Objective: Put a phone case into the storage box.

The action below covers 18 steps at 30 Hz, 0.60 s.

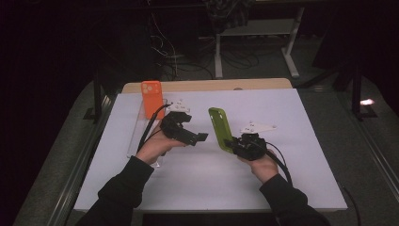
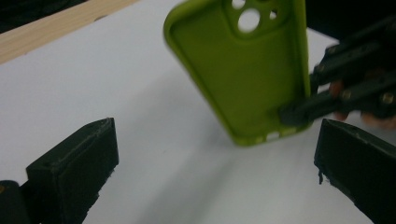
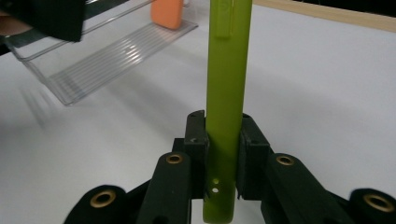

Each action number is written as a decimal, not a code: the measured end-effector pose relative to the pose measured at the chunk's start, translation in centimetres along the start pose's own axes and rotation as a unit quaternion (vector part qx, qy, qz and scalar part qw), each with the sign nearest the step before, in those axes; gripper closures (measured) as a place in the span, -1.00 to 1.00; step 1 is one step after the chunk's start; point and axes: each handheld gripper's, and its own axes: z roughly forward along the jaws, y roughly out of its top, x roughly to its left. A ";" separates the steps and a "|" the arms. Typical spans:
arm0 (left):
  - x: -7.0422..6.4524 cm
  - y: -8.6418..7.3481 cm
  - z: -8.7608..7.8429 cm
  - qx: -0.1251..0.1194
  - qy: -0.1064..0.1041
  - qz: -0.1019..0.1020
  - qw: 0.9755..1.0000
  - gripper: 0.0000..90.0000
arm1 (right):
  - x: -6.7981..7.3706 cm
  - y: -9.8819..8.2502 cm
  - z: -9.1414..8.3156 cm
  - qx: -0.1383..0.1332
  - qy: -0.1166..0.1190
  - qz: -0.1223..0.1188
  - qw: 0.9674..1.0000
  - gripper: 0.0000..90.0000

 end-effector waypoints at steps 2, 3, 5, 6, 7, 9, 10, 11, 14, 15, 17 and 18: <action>-0.1 0.4 0.3 -0.006 -0.004 -0.005 1.000 -1.00 | 0.3 0.1 0.1 0.001 0.005 -0.003 1.000 0.68; -0.1 0.5 0.5 -0.007 -0.004 -0.002 1.000 -1.00 | 0.5 0.1 0.2 -0.001 0.008 -0.005 1.000 0.68; -0.2 0.8 0.8 -0.011 -0.007 -0.005 1.000 -1.00 | 0.8 0.2 0.3 -0.001 0.012 -0.004 1.000 0.68; -0.2 0.8 1.0 -0.013 -0.010 -0.005 1.000 -1.00 | 0.8 0.3 0.3 -0.004 0.014 -0.007 1.000 0.68; -0.2 0.9 1.1 -0.013 -0.014 -0.006 1.000 -1.00 | 1.0 0.3 0.3 -0.005 0.017 -0.004 1.000 0.68; -0.4 1.1 1.4 -0.020 -0.020 -0.010 1.000 -1.00 | 1.1 0.4 0.3 -0.007 0.019 -0.004 1.000 0.68; -0.5 1.2 1.6 -0.021 -0.022 -0.008 1.000 -1.00 | 1.2 0.5 0.4 -0.008 0.021 -0.002 1.000 0.68; -0.4 1.3 1.7 -0.025 -0.024 -0.003 0.999 -1.00 | 1.2 0.5 0.4 -0.010 0.023 -0.005 1.000 0.68; -0.5 1.6 2.2 -0.032 -0.023 -0.005 0.999 -1.00 | 1.3 0.5 0.5 -0.011 0.026 -0.004 1.000 0.68; -0.5 1.6 2.4 -0.035 -0.023 -0.008 0.999 -1.00 | 1.3 0.5 0.5 -0.010 0.027 -0.002 1.000 0.68; -0.5 1.7 2.6 -0.039 -0.023 -0.009 0.999 -1.00 | 1.4 0.5 0.6 -0.013 0.030 0.001 0.999 0.68; -0.6 1.7 2.8 -0.043 -0.024 -0.014 0.999 -1.00 | 1.4 0.5 0.6 -0.013 0.031 0.001 0.999 0.68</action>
